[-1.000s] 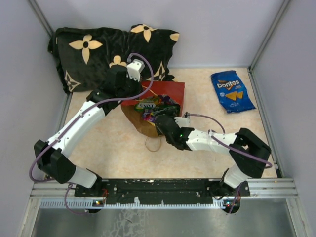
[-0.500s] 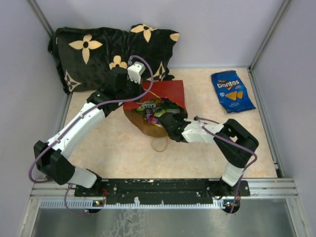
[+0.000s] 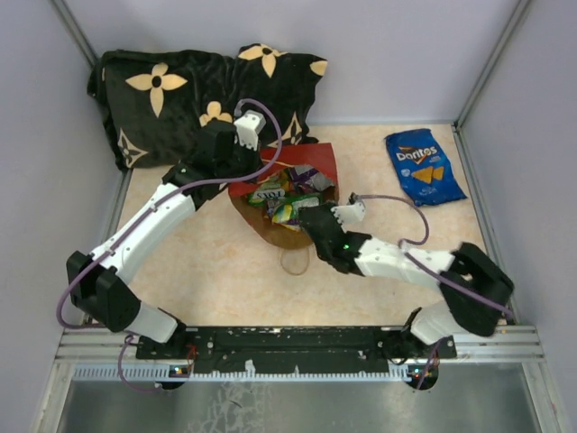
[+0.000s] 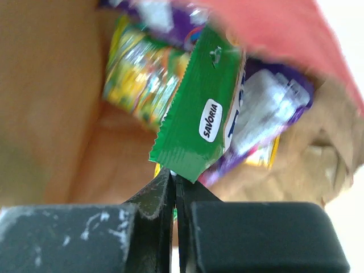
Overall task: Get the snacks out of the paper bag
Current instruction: Take out the snack from the paper bag, then place the snack at the center of the board.
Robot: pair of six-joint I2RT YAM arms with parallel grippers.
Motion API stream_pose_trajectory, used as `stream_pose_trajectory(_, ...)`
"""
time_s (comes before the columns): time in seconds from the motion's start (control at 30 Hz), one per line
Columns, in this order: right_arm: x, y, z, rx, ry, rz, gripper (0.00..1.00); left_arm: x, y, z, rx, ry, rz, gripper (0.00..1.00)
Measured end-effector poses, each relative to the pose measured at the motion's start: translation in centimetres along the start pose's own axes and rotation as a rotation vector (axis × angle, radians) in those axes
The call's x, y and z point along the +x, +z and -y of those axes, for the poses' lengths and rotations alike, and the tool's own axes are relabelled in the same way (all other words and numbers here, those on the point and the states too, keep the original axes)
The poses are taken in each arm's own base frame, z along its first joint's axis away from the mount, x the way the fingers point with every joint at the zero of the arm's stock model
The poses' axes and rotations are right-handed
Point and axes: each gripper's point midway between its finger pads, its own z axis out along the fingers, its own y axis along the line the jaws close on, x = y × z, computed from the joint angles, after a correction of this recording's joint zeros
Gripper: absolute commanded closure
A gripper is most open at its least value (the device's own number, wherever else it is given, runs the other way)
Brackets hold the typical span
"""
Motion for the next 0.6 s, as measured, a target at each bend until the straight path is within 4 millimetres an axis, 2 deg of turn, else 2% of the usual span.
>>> stream_pose_trajectory(0.1,-0.2,-5.3,-2.0,-0.108,-0.143,-0.132,1.0,-0.3,0.5,-0.6,-0.022,-0.002,0.0,1.0)
stream_pose_trajectory(0.17,-1.1,-7.9,-2.6,-0.157,-0.242,-0.188,1.0,-0.4,0.9,-1.2,-0.038,-0.002,-0.001,1.0)
stream_pose_trajectory(0.27,-3.0,-10.7,-2.2,-0.196,-0.446,-0.238,0.95,-0.7,1.5,-2.1,-0.07,0.003,-0.003,1.0)
stream_pose_trajectory(0.33,-4.5,-12.2,-0.8,-0.176,-0.631,-0.271,0.95,-0.6,1.8,-2.6,-0.088,0.004,-0.007,1.0)
stream_pose_trajectory(0.4,-6.1,-13.2,0.0,-0.131,-0.793,-0.295,1.0,-0.5,2.0,-2.9,-0.099,0.007,-0.012,1.0)
stream_pose_trajectory(0.47,-8.5,-13.5,0.3,-0.058,-0.929,-0.299,1.0,-0.2,2.3,-3.1,-0.104,0.009,-0.022,1.0)
stream_pose_trajectory(0.6,-13.9,-12.3,1.0,0.117,-1.098,-0.222,1.0,-0.5,2.8,-3.4,-0.115,0.02,-0.025,1.0)
